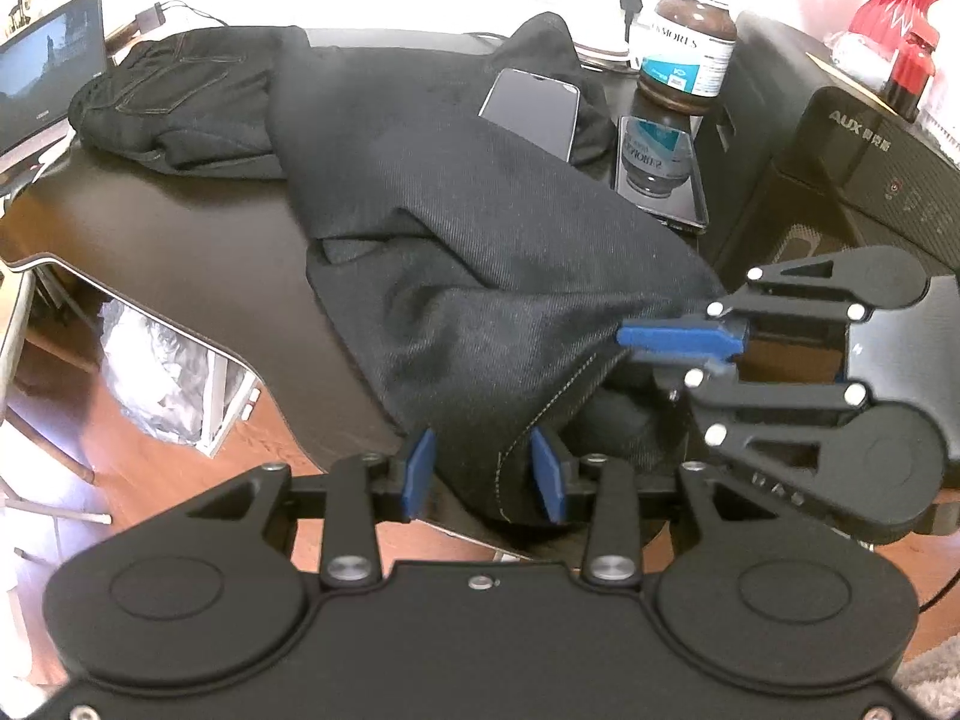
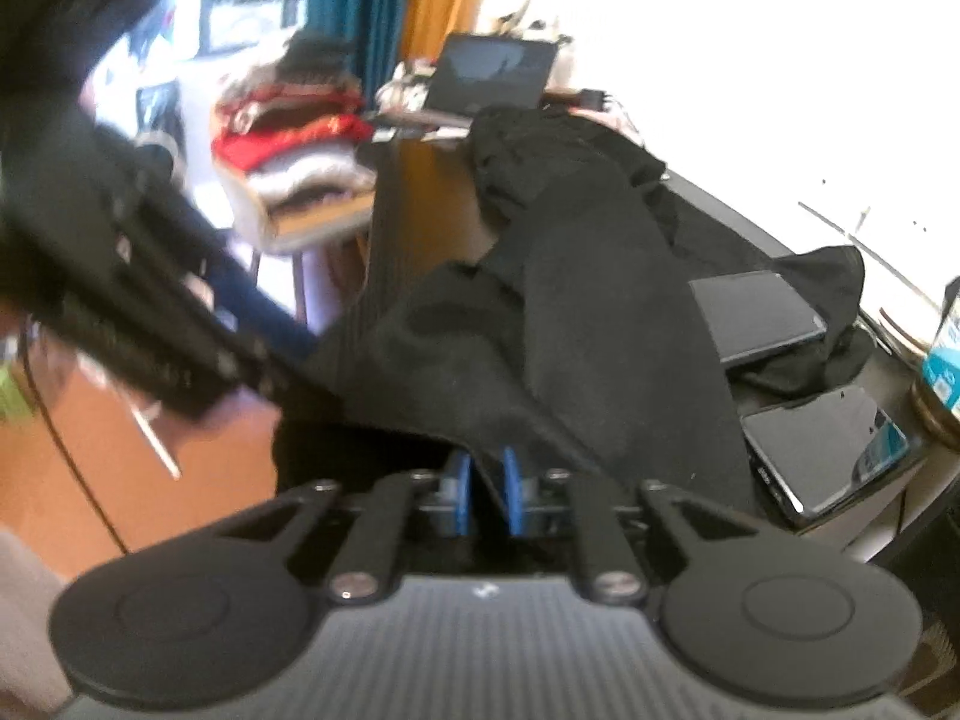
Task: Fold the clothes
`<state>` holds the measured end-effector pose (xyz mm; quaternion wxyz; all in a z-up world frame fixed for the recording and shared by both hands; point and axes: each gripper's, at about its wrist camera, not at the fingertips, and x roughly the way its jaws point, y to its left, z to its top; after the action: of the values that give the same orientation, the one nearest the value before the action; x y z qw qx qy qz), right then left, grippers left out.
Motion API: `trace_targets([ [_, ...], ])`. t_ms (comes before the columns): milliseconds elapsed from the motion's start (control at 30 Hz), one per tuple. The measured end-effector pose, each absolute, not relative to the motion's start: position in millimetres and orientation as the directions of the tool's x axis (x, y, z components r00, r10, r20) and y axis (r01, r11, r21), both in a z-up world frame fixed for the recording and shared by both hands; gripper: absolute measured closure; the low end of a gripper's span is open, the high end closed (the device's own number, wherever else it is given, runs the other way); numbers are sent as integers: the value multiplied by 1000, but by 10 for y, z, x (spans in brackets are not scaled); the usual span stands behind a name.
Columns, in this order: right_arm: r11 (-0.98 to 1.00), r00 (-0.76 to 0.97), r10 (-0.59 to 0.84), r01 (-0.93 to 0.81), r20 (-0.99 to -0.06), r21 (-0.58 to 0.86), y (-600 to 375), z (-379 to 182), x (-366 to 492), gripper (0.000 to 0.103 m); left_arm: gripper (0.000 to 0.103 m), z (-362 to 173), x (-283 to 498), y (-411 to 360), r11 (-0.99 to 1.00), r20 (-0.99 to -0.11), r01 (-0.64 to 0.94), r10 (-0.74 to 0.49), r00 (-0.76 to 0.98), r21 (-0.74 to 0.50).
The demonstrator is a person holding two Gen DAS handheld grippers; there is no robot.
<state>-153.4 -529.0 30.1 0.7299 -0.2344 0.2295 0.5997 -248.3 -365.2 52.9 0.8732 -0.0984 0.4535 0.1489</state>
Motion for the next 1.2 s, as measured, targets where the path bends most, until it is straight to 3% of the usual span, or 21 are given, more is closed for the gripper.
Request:
trace_targets([
  [100,199,162,783,-980,-601,-5,-5301,393,-1468,93,56,552,-2470,-3655,935,-820,-353,175,546,-35],
  [167,215,155,791,-976,-592,32,-5310,440,-1432,95,31,595,-2460,-3687,934,-816,-357,201,543,-7],
  [200,225,148,795,-973,-589,59,-5319,463,-1410,96,27,621,-2455,-3712,933,-811,-358,218,542,11],
  [400,285,107,845,-919,-524,272,-5362,644,-1237,98,24,654,-2382,-3936,954,-787,-290,232,571,71],
  [567,272,88,882,-897,-462,348,-5387,812,-1230,99,25,541,-2253,-3961,939,-785,-318,294,546,131],
  [600,260,80,892,-896,-444,360,-5411,852,-1235,99,27,539,-2244,-3934,936,-783,-329,295,548,122],
  [633,248,72,902,-895,-426,372,-5434,892,-1240,99,43,537,-2235,-3906,933,-781,-341,296,551,113],
  [667,235,65,911,-893,-408,383,-5458,932,-1246,99,85,568,-2253,-3867,935,-777,-346,270,568,72],
  [700,224,61,917,-896,-395,383,-5485,964,-1256,99,98,611,-2274,-3819,938,-774,-346,237,587,25],
  [733,225,72,918,-904,-390,363,-5507,983,-1270,98,98,677,-2298,-3790,936,-761,-351,233,605,7],
  [800,283,152,900,-917,-409,281,-5563,966,-1279,83,98,844,-2366,-3773,931,-715,-365,267,646,17],
  [833,312,193,889,-919,-416,240,-5592,954,-1283,54,98,932,-2396,-3758,928,-695,-372,277,663,15],
  [867,347,238,875,-916,-422,202,-5637,922,-1281,37,98,997,-2412,-3740,925,-686,-380,280,672,5],
  [1067,377,294,825,-922,-483,82,-5760,668,-1285,38,98,1257,-2471,-3648,910,-661,-412,278,697,-52],
  [1200,370,275,830,-923,-485,109,-5725,605,-1328,38,98,1283,-2482,-3657,912,-668,-409,282,689,-38],
])
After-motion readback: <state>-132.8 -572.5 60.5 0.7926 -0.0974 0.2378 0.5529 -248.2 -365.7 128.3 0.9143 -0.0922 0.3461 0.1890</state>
